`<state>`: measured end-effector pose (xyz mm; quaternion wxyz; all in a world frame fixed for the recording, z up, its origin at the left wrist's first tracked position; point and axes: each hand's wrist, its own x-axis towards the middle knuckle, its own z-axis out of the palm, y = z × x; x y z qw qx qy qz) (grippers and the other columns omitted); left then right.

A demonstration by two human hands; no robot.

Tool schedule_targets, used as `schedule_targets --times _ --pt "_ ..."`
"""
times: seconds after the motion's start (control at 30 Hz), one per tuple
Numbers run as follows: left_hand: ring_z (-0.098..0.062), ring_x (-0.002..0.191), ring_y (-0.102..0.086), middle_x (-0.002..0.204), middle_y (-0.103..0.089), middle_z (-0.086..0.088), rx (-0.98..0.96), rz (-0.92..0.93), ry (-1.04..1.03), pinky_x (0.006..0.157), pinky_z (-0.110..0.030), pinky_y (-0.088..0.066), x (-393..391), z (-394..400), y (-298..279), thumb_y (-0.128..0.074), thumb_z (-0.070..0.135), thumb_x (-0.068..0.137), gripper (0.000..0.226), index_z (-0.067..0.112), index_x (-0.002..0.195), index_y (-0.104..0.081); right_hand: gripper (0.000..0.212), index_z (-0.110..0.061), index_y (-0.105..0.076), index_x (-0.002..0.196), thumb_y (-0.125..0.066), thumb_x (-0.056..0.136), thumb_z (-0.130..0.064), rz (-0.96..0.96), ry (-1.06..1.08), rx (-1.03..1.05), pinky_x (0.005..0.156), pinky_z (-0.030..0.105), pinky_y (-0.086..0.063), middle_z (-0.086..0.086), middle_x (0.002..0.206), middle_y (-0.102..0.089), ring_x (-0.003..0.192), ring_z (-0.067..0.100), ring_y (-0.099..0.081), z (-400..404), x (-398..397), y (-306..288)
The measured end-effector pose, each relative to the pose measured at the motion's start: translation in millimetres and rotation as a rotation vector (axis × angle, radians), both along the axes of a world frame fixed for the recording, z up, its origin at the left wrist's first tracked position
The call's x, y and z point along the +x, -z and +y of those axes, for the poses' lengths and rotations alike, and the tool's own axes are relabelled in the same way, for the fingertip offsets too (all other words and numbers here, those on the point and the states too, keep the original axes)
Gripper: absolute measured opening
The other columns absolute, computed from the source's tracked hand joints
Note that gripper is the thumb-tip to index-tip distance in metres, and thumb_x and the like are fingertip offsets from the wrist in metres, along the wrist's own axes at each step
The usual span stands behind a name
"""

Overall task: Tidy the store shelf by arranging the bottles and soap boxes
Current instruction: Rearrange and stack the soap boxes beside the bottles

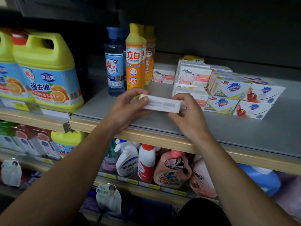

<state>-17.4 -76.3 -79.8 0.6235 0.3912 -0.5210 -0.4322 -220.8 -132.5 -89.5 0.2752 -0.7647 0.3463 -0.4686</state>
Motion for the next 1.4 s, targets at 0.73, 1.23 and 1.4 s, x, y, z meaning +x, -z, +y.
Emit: schedule_targets --times 0.73,1.23,1.4 --pt "-0.031 0.125 -0.048 0.139 -0.053 -0.011 -0.203 -1.373 -0.42 0.101 -0.046 -0.044 -8.3 -24.8 -25.1 -0.068 0.048 0.083 0.066 0.018 0.138 -0.051 0.037 -0.018 -0.057 0.132 -0.06 0.096 -0.023 0.332 0.01 -0.028 0.086 0.026 -0.045 0.0 0.111 -0.066 0.104 0.018 -0.062 -16.2 -3.4 -24.1" --pt "-0.034 0.11 -0.058 0.127 -0.06 -0.013 -0.073 -1.608 -0.625 0.09 -0.042 -0.048 -23.0 -137.5 -87.4 -0.062 0.037 0.09 0.047 0.018 0.132 -0.049 0.055 -0.023 -0.033 0.151 -0.049 0.1 -0.034 0.952 0.347 -0.167 0.109 0.046 -0.038 0.005 0.155 -0.035 0.139 0.03 -0.036 -142.9 -14.1 -115.4" --pt "-0.03 0.11 -0.058 0.125 -0.059 -0.013 0.09 -1.655 -0.566 0.088 -0.04 -0.048 -28.0 -187.8 -93.3 -0.061 0.034 0.093 0.046 0.016 0.133 -0.048 0.054 -0.03 -0.042 0.144 -0.058 0.094 -0.019 1.006 0.459 -0.254 0.085 0.039 -0.048 0.008 0.135 -0.055 0.119 0.031 -0.054 -154.1 -12.1 -115.7"
